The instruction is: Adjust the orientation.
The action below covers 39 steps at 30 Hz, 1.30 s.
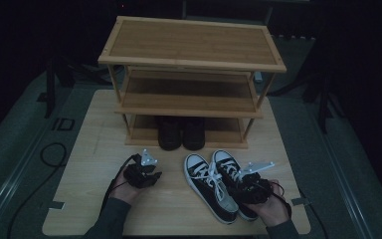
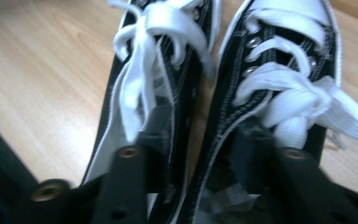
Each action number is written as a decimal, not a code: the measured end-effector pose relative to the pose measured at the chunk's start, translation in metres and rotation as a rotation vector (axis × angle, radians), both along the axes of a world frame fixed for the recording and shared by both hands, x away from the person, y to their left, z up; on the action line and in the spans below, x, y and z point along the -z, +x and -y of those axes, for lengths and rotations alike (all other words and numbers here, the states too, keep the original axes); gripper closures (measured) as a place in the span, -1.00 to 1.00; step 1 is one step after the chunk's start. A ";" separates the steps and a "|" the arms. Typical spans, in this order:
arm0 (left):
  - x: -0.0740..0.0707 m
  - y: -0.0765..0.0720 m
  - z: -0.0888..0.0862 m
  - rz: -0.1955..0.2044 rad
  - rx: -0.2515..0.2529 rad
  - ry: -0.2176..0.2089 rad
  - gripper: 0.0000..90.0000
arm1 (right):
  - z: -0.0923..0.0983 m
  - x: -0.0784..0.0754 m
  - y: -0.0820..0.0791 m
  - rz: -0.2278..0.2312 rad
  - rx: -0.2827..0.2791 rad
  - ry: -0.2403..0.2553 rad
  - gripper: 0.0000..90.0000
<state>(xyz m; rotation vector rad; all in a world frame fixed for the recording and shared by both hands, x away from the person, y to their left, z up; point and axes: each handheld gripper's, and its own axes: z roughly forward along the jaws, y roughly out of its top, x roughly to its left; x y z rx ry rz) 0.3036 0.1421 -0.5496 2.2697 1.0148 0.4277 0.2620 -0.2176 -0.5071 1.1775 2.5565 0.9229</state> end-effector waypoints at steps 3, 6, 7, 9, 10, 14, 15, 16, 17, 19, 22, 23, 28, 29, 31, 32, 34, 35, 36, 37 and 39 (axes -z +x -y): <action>0.000 0.000 0.000 -0.001 0.001 0.001 0.42 | 0.006 0.001 0.003 0.005 0.032 0.036 0.79; 0.001 0.000 0.001 -0.004 0.004 0.005 0.42 | 0.011 0.002 0.003 0.038 0.071 0.066 0.95; 0.001 0.000 0.001 -0.005 0.005 0.005 0.42 | 0.011 0.001 0.003 0.045 0.084 0.074 0.96; 0.001 0.000 0.001 -0.005 0.006 0.007 0.42 | 0.011 0.000 0.002 0.072 0.097 0.073 0.96; 0.001 0.000 0.001 -0.005 0.007 0.006 0.42 | 0.011 -0.001 0.002 0.083 0.108 0.079 0.96; 0.000 0.000 0.001 -0.004 0.005 0.004 0.42 | 0.010 -0.002 0.004 0.132 0.127 0.087 0.96; 0.001 0.000 0.001 -0.005 0.004 0.004 0.42 | 0.008 -0.002 0.004 0.150 0.131 0.083 0.96; 0.001 0.000 0.000 -0.006 0.005 0.006 0.42 | 0.007 -0.001 0.005 0.164 0.129 0.082 0.96; 0.001 0.000 0.001 -0.006 0.007 0.006 0.42 | 0.005 -0.001 0.006 0.165 0.124 0.074 0.96; 0.001 0.000 0.001 -0.006 0.008 0.007 0.42 | 0.001 0.001 0.009 0.182 0.107 0.060 0.96; 0.001 0.000 0.001 -0.006 0.007 0.009 0.42 | -0.005 0.004 0.011 0.175 0.067 0.049 0.96; 0.001 0.000 0.001 -0.008 0.008 0.008 0.42 | -0.005 0.003 0.012 0.168 0.060 0.043 0.94; 0.002 0.001 0.001 -0.013 0.005 0.009 0.41 | 0.001 -0.003 0.014 0.071 0.012 0.106 0.44; 0.002 0.001 0.001 -0.013 0.005 0.010 0.41 | 0.002 -0.005 0.013 0.058 0.000 0.114 0.36; 0.002 0.001 0.001 -0.016 0.006 0.012 0.40 | 0.002 -0.007 0.012 0.025 -0.028 0.111 0.19; 0.003 0.001 0.001 -0.017 0.006 0.012 0.40 | 0.000 -0.007 0.011 0.019 -0.041 0.095 0.14; 0.003 0.001 0.001 -0.019 0.003 0.012 0.40 | -0.006 -0.006 0.009 0.027 -0.063 0.043 0.03; 0.003 0.001 0.001 -0.018 0.003 0.013 0.39 | -0.009 -0.004 0.009 0.033 -0.067 0.013 0.01; 0.003 0.001 0.001 -0.019 0.003 0.013 0.39 | -0.013 -0.002 0.009 0.042 -0.067 -0.017 0.00; 0.003 0.001 0.000 -0.020 0.003 0.014 0.39 | -0.017 0.000 0.009 0.046 -0.074 -0.044 -0.03; 0.003 0.001 0.000 -0.021 0.000 0.011 0.39 | -0.023 0.004 0.010 0.066 -0.084 -0.098 -0.04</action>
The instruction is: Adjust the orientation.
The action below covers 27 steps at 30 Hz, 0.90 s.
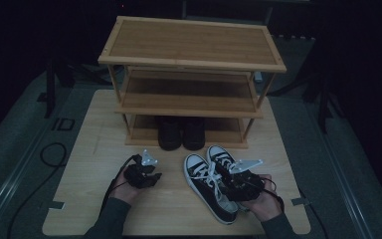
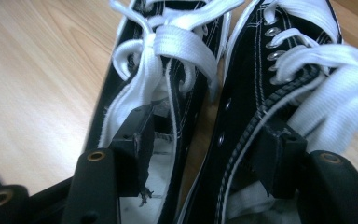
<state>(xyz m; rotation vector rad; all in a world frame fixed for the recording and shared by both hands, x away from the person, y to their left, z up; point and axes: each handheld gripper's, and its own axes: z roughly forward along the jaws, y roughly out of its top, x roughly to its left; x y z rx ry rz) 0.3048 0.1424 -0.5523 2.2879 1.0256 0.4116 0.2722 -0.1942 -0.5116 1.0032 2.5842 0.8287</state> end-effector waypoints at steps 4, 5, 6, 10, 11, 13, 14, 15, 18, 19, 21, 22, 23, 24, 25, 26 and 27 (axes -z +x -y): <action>-0.001 0.000 -0.001 0.001 -0.005 -0.006 0.38 | 0.001 0.001 0.000 -0.002 -0.021 -0.005 -0.04; -0.001 0.000 -0.001 0.002 -0.005 -0.005 0.37 | 0.004 0.000 0.000 -0.007 -0.023 0.004 -0.04; -0.001 0.000 -0.001 0.001 -0.005 -0.005 0.37 | 0.007 0.000 -0.001 -0.014 -0.025 0.013 -0.03; 0.000 0.000 0.000 -0.003 -0.001 -0.004 0.37 | 0.025 -0.002 0.000 -0.028 0.011 0.084 0.15; 0.000 0.000 0.000 -0.004 0.000 0.000 0.36 | 0.029 -0.003 0.000 -0.028 0.012 0.115 0.23; 0.001 0.000 0.001 -0.007 0.001 -0.001 0.36 | 0.033 -0.005 -0.001 -0.012 0.037 0.130 0.33; 0.002 0.001 0.001 -0.008 0.002 0.001 0.36 | 0.035 -0.005 0.000 -0.014 0.042 0.140 0.36; 0.002 0.001 0.002 -0.008 0.002 0.003 0.36 | 0.035 -0.006 0.000 -0.016 0.045 0.143 0.37; 0.002 0.001 0.002 -0.010 0.004 0.005 0.36 | 0.031 -0.005 -0.001 -0.040 0.024 0.141 0.22; 0.002 0.001 0.002 -0.010 0.003 0.004 0.36 | 0.029 -0.004 -0.001 -0.052 0.015 0.142 0.12; 0.002 0.001 0.001 -0.009 0.001 0.004 0.35 | 0.025 -0.003 -0.002 -0.070 0.003 0.136 -0.05; 0.003 0.001 0.001 -0.010 0.002 0.004 0.35 | 0.023 -0.002 -0.002 -0.077 0.005 0.134 -0.12; 0.003 0.001 0.001 -0.010 0.001 0.004 0.35 | 0.020 -0.001 -0.002 -0.078 0.006 0.131 -0.16; 0.003 0.001 0.001 -0.011 0.003 0.005 0.35 | 0.017 0.000 -0.001 -0.076 0.013 0.120 -0.18; 0.003 0.001 0.001 -0.012 0.003 0.005 0.35 | 0.013 0.001 0.000 -0.068 0.024 0.100 -0.16; 0.003 0.001 0.002 -0.011 0.003 0.005 0.35 | 0.010 0.001 0.001 -0.064 0.033 0.087 -0.13; 0.003 0.001 0.002 -0.011 0.003 0.005 0.35 | 0.007 0.003 0.003 -0.064 0.043 0.075 -0.09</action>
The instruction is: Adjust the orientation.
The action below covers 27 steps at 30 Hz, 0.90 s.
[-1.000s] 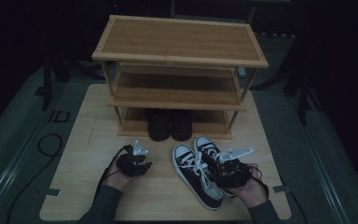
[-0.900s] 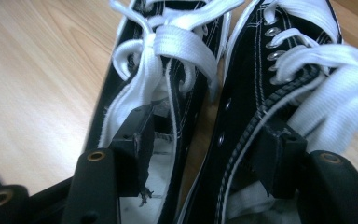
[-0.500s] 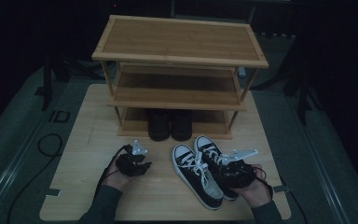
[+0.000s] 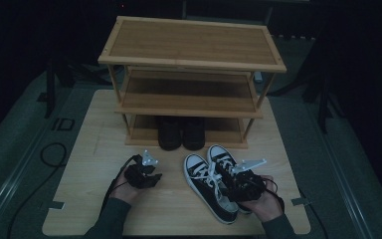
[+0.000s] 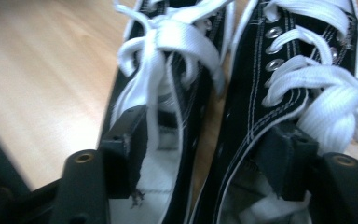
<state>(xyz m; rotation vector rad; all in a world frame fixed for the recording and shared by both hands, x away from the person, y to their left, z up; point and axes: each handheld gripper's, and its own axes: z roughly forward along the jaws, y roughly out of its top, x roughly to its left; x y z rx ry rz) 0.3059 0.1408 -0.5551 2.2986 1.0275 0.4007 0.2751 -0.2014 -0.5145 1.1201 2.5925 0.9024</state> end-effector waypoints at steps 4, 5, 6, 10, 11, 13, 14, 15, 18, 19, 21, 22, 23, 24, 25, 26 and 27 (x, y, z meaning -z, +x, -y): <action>0.000 0.001 -0.001 -0.002 -0.001 -0.002 0.35 | -0.005 0.005 0.006 -0.013 0.000 -0.011 0.04; 0.000 0.001 -0.001 -0.003 -0.002 -0.002 0.35 | -0.005 0.005 0.006 -0.018 0.002 -0.002 0.05; 0.000 0.001 -0.002 -0.004 -0.002 -0.002 0.35 | -0.004 0.006 0.006 -0.018 0.006 -0.002 0.08; 0.001 0.001 0.000 -0.006 0.001 0.001 0.35 | -0.003 0.009 0.011 -0.035 0.034 0.004 0.36; 0.001 0.001 0.000 -0.006 0.002 0.002 0.35 | -0.003 0.009 0.012 -0.039 0.035 0.002 0.42; 0.001 0.001 0.000 -0.006 0.001 0.001 0.35 | -0.002 0.009 0.013 -0.048 0.036 0.010 0.61; 0.001 0.002 -0.001 -0.006 -0.002 0.001 0.35 | -0.002 0.008 0.013 -0.047 0.040 0.012 0.71; 0.001 0.002 -0.002 -0.008 -0.004 0.001 0.35 | -0.001 0.008 0.012 -0.036 0.048 0.007 0.82; 0.002 0.003 -0.005 -0.009 -0.016 -0.002 0.35 | 0.001 0.008 0.012 -0.036 0.061 0.005 0.91; 0.002 0.003 -0.006 -0.008 -0.018 0.000 0.35 | 0.000 0.008 0.011 -0.032 0.060 0.003 0.91; 0.002 0.004 -0.008 -0.005 -0.025 -0.003 0.35 | 0.000 0.008 0.011 -0.030 0.058 -0.001 0.91; 0.001 0.004 -0.009 -0.004 -0.028 -0.003 0.35 | 0.000 0.008 0.011 -0.029 0.060 0.000 0.92; 0.001 0.004 -0.010 -0.003 -0.032 -0.002 0.35 | 0.001 0.008 0.011 -0.031 0.058 0.004 0.92; 0.001 0.005 -0.010 -0.002 -0.034 -0.001 0.35 | 0.002 0.008 0.012 -0.030 0.056 0.008 0.92; 0.001 0.005 -0.011 0.000 -0.038 0.003 0.35 | 0.003 0.008 0.012 -0.031 0.052 0.011 0.92; 0.001 0.005 -0.012 0.001 -0.040 0.001 0.35 | 0.004 0.008 0.013 -0.036 0.047 0.017 0.92; 0.001 0.005 -0.013 0.001 -0.046 -0.001 0.35 | 0.005 0.008 0.014 -0.038 0.040 0.019 0.91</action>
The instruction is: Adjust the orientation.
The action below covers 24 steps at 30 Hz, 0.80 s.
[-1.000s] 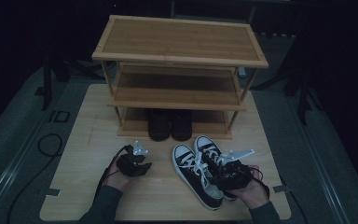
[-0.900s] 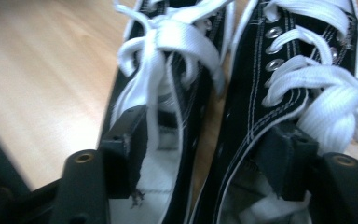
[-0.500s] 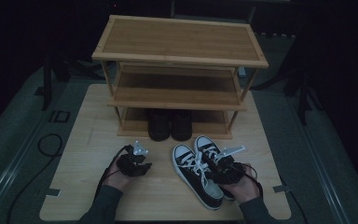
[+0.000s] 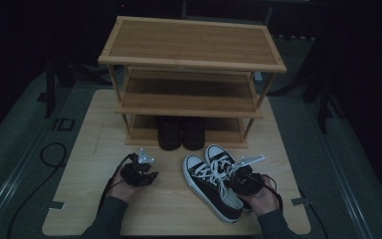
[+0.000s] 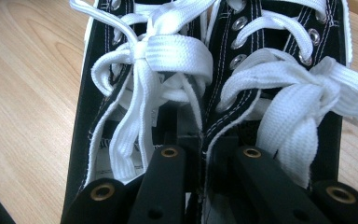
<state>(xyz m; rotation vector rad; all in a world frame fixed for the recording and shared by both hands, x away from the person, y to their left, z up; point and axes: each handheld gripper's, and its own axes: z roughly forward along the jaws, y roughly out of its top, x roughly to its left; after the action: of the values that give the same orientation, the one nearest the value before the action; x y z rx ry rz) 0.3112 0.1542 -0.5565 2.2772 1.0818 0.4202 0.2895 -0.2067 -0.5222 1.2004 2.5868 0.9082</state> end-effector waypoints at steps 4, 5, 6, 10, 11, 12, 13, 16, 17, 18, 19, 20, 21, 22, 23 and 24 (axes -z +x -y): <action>0.002 0.003 -0.005 -0.001 -0.018 0.005 0.34 | 0.005 0.000 0.004 -0.006 -0.018 0.021 0.91; 0.003 0.003 -0.006 -0.002 -0.024 0.004 0.34 | 0.006 0.000 0.005 -0.007 -0.025 0.023 0.91; 0.003 0.004 -0.008 -0.003 -0.029 0.006 0.34 | 0.006 -0.001 0.005 -0.007 -0.030 0.021 0.91; 0.003 0.006 -0.012 0.001 -0.045 0.003 0.31 | 0.010 -0.003 0.006 0.002 -0.046 0.003 0.91; 0.004 0.007 -0.013 0.001 -0.046 0.003 0.31 | 0.012 -0.004 0.007 0.001 -0.045 -0.003 0.91; 0.004 0.007 -0.014 0.001 -0.049 0.002 0.30 | 0.014 -0.004 0.007 0.005 -0.047 -0.008 0.91; 0.005 0.008 -0.014 0.000 -0.052 0.004 0.30 | 0.016 -0.005 0.007 0.004 -0.043 -0.009 0.91; 0.006 0.010 -0.015 -0.004 -0.057 0.010 0.29 | 0.023 -0.007 0.008 0.008 -0.039 -0.007 0.91; 0.006 0.010 -0.016 -0.004 -0.058 0.011 0.28 | 0.025 -0.008 0.009 0.009 -0.039 -0.012 0.91; 0.006 0.010 -0.016 -0.003 -0.059 0.011 0.28 | 0.027 -0.009 0.009 0.009 -0.039 -0.013 0.91; 0.006 0.010 -0.017 -0.002 -0.062 0.010 0.28 | 0.028 -0.010 0.009 0.015 -0.044 -0.016 0.91; 0.006 0.010 -0.017 0.000 -0.065 0.008 0.28 | 0.029 -0.011 0.010 0.015 -0.047 -0.018 0.91; 0.007 0.010 -0.018 0.000 -0.066 0.007 0.28 | 0.031 -0.013 0.010 0.019 -0.051 -0.022 0.91; 0.007 0.010 -0.018 -0.001 -0.068 0.005 0.27 | 0.031 -0.014 0.010 0.020 -0.055 -0.024 0.91; 0.007 0.011 -0.019 -0.002 -0.069 0.004 0.27 | 0.032 -0.015 0.011 0.023 -0.058 -0.025 0.91; 0.007 0.011 -0.019 -0.003 -0.071 0.005 0.27 | 0.033 -0.016 0.011 0.024 -0.061 -0.024 0.91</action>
<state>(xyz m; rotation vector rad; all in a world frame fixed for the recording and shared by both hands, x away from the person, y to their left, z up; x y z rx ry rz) 0.3221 0.1732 -0.5636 2.2496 1.1669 0.4487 0.3006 -0.2396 -0.5063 1.1033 2.6210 0.8953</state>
